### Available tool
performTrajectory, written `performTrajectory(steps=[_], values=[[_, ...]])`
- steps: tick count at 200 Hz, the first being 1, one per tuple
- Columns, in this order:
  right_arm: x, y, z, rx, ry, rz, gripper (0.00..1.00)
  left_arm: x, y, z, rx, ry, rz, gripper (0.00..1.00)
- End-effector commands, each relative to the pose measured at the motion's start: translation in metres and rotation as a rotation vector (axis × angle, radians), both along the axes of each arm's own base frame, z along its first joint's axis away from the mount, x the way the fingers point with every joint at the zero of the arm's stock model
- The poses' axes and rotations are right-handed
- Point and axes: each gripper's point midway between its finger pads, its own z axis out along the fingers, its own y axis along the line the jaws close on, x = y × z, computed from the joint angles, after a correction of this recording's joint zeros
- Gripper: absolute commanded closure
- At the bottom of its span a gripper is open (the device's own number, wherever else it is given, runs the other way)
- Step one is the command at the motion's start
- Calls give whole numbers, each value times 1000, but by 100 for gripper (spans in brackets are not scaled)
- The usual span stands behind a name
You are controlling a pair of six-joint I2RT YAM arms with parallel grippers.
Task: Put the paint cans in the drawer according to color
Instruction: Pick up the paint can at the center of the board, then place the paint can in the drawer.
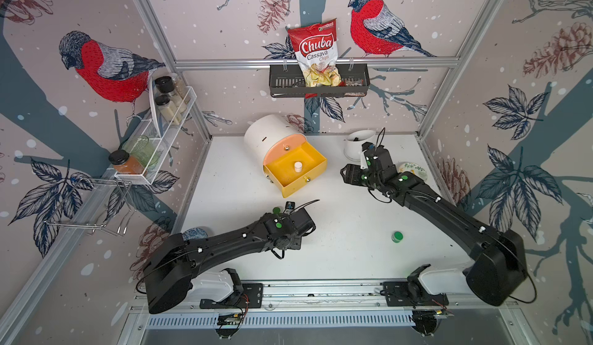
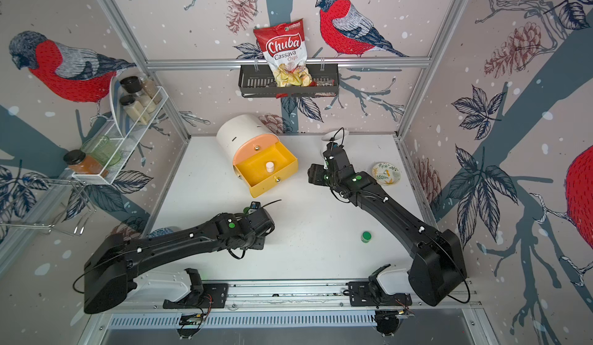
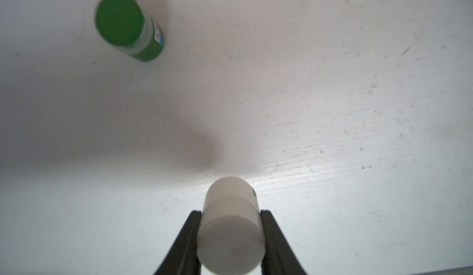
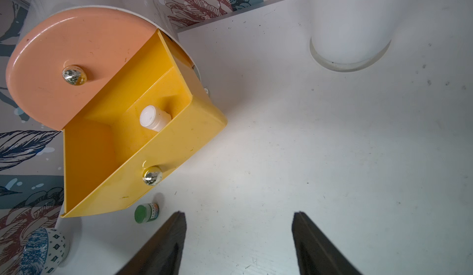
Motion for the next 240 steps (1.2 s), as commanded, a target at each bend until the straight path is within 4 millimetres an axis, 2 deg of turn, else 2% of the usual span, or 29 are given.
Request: performTrajectory(steps=[1, 33, 54, 77, 99, 152, 184, 211, 240], values=[[1, -2, 2, -6, -15, -3, 29, 4, 8, 29, 82, -23, -60, 74], [0, -4, 4, -3, -20, -10, 29, 29, 1, 100, 95, -142, -78, 75], [-1, -6, 7, 0, -25, -13, 29, 49, 1, 137, 75, -201, -75, 75], [-3, -7, 9, 6, -29, -9, 29, 76, 7, 166, 68, -254, -47, 75], [-4, -7, 12, 13, -32, -9, 29, 101, 9, 183, 48, -281, -32, 75], [-6, -7, 12, 25, -30, -4, 30, 174, 24, 198, 60, -312, 34, 79], [-6, -5, 12, 37, -32, 0, 30, 201, 19, 202, 67, -354, 40, 81], [-5, -6, 8, 24, -26, -1, 30, 218, 15, 190, 61, -332, 46, 82], [-5, -7, 4, 15, -21, 9, 31, 229, 16, 168, 55, -278, 47, 84]])
